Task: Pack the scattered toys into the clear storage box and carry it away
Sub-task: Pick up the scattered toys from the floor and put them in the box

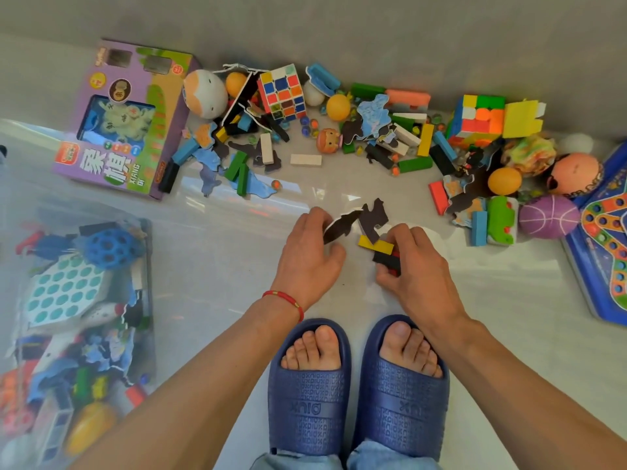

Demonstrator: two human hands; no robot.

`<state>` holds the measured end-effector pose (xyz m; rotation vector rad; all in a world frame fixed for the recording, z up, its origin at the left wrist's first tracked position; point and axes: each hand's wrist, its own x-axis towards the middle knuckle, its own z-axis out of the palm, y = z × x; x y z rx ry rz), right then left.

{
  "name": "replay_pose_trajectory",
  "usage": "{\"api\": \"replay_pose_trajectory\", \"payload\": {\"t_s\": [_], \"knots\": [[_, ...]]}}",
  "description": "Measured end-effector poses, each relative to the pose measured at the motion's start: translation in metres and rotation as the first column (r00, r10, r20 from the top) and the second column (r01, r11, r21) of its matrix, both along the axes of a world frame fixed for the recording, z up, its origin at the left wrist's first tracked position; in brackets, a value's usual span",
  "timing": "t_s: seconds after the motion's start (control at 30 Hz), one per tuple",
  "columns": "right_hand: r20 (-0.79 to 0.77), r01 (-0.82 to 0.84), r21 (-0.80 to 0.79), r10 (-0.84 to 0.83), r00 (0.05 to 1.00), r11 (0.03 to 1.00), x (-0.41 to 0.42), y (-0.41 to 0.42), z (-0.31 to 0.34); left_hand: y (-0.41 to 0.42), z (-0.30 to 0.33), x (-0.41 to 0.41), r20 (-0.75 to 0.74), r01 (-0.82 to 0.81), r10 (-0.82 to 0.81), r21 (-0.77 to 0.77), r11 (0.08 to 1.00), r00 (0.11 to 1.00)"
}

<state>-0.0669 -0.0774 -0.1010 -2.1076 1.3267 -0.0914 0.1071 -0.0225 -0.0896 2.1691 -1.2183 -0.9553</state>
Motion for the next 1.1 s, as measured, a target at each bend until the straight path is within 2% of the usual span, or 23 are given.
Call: {"api": "replay_pose_trajectory", "payload": {"t_s": [0.1, 0.17, 0.23, 0.27, 0.3, 0.37, 0.43, 0.47, 0.5, 0.57, 0.67, 0.8, 0.93, 1.03, 1.1], "knots": [[-0.022, -0.047, -0.004, 0.047, 0.999, 0.999, -0.005, 0.007, 0.001, -0.016, -0.001, -0.013, -0.011, 0.087, -0.087, -0.055, 0.995, 0.996], [-0.010, -0.031, 0.010, 0.031, 0.999, 0.999, -0.014, 0.009, 0.001, -0.025, -0.005, -0.017, 0.037, 0.143, -0.143, -0.021, 0.989, 0.989], [0.030, 0.077, 0.088, -0.080, 0.996, 0.993, -0.027, 0.010, 0.000, -0.029, -0.011, -0.016, 0.091, 0.173, -0.176, 0.037, 0.984, 0.980], [0.069, 0.176, 0.182, -0.191, 0.979, 0.967, -0.033, 0.010, 0.003, -0.029, -0.013, -0.016, 0.115, 0.190, -0.195, 0.053, 0.980, 0.974], [0.123, 0.280, 0.318, -0.332, 0.935, 0.906, -0.039, 0.010, 0.006, -0.028, -0.015, -0.015, 0.138, 0.209, -0.216, 0.059, 0.976, 0.967], [0.215, 0.359, 0.639, -0.606, 0.766, 0.680, -0.045, 0.009, 0.014, -0.025, -0.016, -0.015, 0.192, 0.248, -0.256, 0.067, 0.966, 0.947], [0.221, 0.218, 0.893, -0.804, 0.552, 0.395, -0.047, 0.009, 0.019, -0.022, -0.016, -0.016, 0.250, 0.283, -0.292, 0.071, 0.956, 0.923], [0.207, 0.107, 0.952, -0.859, 0.469, 0.287, -0.047, 0.009, 0.021, -0.020, -0.015, -0.017, 0.278, 0.298, -0.306, 0.072, 0.952, 0.911], [0.210, -0.008, 0.974, -0.882, 0.422, 0.228, -0.046, 0.008, 0.023, -0.019, -0.015, -0.018, 0.304, 0.311, -0.318, 0.074, 0.948, 0.898], [0.256, -0.212, 0.960, -0.879, 0.401, 0.183, -0.042, 0.007, 0.024, -0.015, -0.015, -0.019, 0.347, 0.317, -0.324, 0.079, 0.945, 0.880], [0.322, -0.354, 0.918, -0.858, 0.401, 0.179, -0.026, 0.000, 0.027, -0.014, -0.015, -0.020, 0.362, 0.250, -0.256, 0.063, 0.966, 0.897], [0.409, -0.384, 0.888, -0.821, 0.399, 0.255, -0.008, -0.017, 0.037, -0.026, -0.017, -0.019, 0.395, 0.196, -0.177, -0.008, 0.981, 0.901], [0.453, -0.119, 0.877, -0.716, 0.532, 0.466, -0.006, -0.025, 0.038, -0.040, -0.027, -0.021, 0.482, 0.296, -0.254, -0.012, 0.955, 0.839], [0.370, 0.152, 0.806, -0.686, 0.626, 0.572, -0.007, -0.026, 0.032, -0.043, -0.030, -0.026, 0.488, 0.317, -0.281, 0.010, 0.948, 0.826], [0.296, 0.313, 0.687, -0.646, 0.703, 0.656, -0.007, -0.027, 0.026, -0.040, -0.028, -0.027, 0.472, 0.302, -0.273, 0.015, 0.953, 0.838]]}}
